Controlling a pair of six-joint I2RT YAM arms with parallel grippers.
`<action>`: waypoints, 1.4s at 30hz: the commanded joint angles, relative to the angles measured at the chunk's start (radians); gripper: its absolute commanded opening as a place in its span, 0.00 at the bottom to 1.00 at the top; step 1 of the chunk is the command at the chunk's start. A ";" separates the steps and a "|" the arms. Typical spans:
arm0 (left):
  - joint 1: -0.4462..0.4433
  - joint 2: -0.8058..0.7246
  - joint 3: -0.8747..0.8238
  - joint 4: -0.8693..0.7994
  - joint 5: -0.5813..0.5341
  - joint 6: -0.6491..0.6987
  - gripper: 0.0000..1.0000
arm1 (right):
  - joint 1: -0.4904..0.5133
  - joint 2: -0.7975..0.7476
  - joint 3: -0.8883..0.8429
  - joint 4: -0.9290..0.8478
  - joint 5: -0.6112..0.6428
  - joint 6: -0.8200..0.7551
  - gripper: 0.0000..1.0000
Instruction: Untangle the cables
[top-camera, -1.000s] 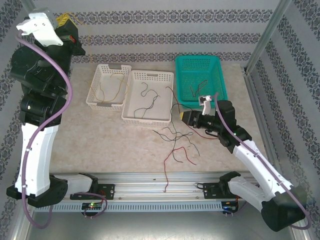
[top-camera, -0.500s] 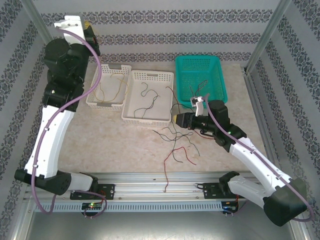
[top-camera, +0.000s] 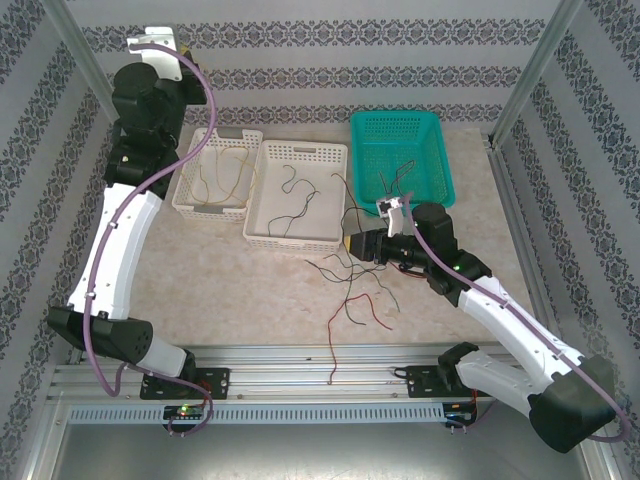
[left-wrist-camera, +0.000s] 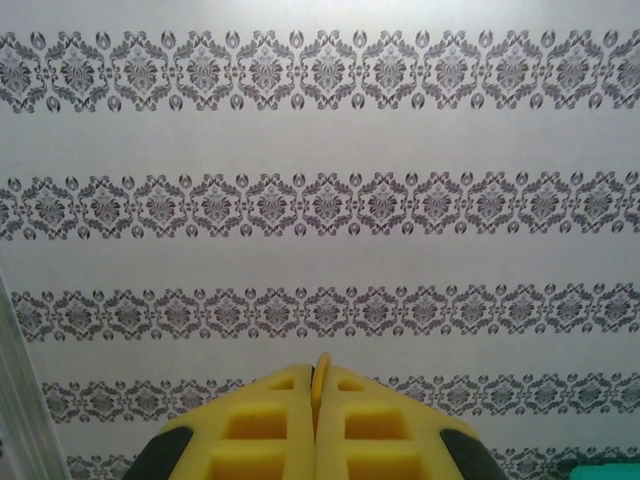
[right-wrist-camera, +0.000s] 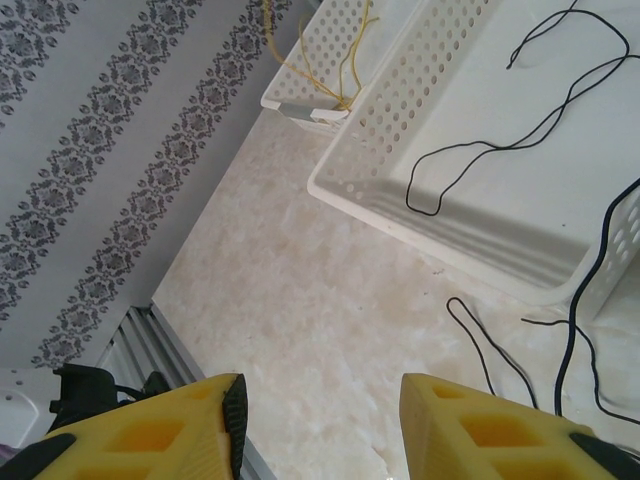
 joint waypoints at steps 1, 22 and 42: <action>0.011 -0.025 0.112 0.037 0.036 -0.041 0.00 | 0.013 -0.007 -0.008 0.011 0.017 -0.023 0.45; 0.030 0.147 0.225 0.111 0.046 0.021 0.00 | 0.045 0.111 0.038 0.044 0.005 -0.049 0.45; 0.069 0.213 -0.318 0.332 0.011 -0.224 0.00 | 0.056 0.210 0.030 0.089 0.012 -0.075 0.45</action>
